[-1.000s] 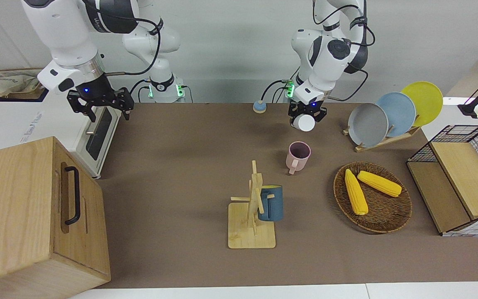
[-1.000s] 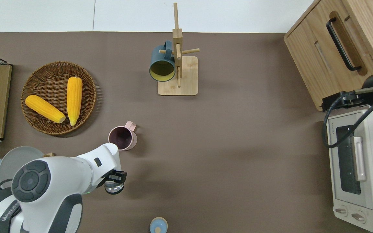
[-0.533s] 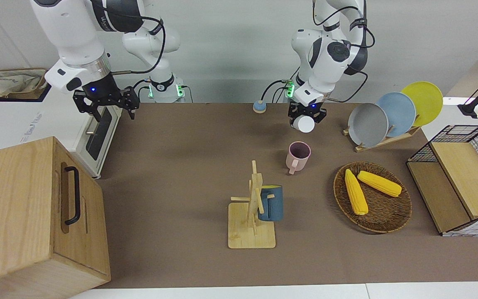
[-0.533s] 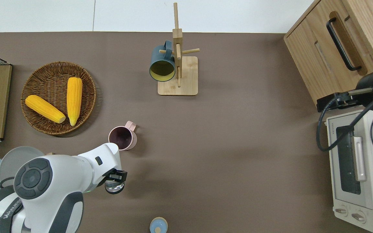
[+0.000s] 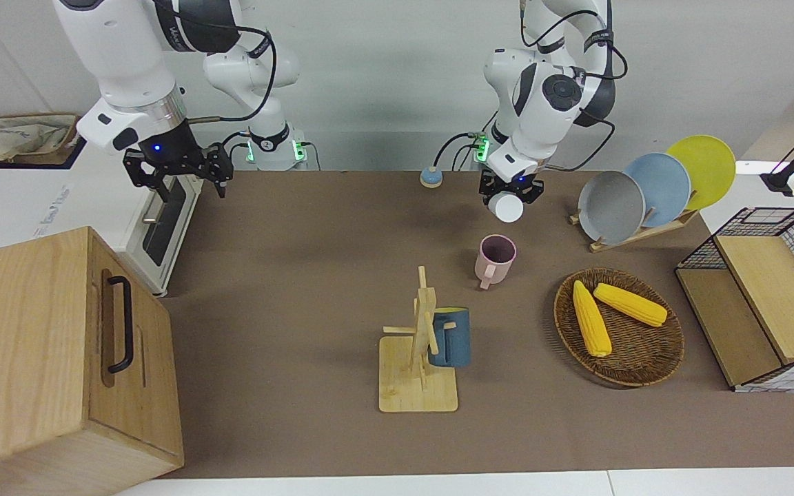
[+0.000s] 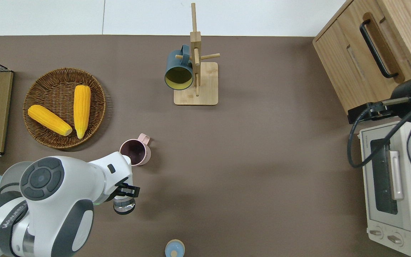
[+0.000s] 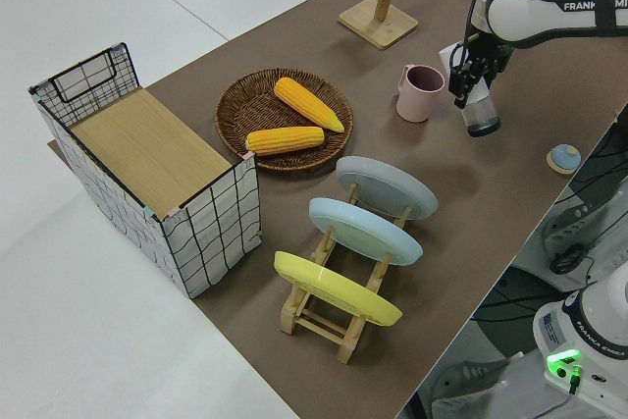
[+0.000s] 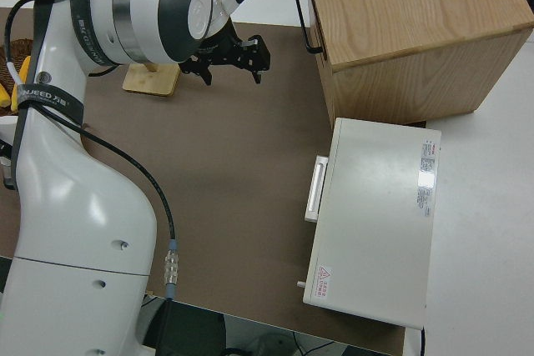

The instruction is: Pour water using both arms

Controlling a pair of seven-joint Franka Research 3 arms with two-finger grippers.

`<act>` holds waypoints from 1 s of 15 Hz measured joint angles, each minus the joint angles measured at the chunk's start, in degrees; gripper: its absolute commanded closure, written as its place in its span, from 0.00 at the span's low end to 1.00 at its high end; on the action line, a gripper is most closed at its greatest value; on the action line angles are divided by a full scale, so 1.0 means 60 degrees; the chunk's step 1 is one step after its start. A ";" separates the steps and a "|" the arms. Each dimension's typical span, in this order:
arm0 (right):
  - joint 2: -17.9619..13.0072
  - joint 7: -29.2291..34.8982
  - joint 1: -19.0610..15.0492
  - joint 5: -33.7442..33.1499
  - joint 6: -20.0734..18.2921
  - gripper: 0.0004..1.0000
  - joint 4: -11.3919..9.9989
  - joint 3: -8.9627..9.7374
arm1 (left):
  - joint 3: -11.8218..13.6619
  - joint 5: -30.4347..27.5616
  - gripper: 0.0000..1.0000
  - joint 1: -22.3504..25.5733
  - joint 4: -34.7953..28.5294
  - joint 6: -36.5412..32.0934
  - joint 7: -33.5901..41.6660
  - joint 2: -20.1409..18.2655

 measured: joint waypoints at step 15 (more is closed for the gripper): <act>-0.0001 0.0000 0.0000 0.0005 0.0000 0.01 0.0000 0.0042 | 0.0036 0.0025 1.00 0.0000 0.0233 -0.0334 -0.0312 0.0264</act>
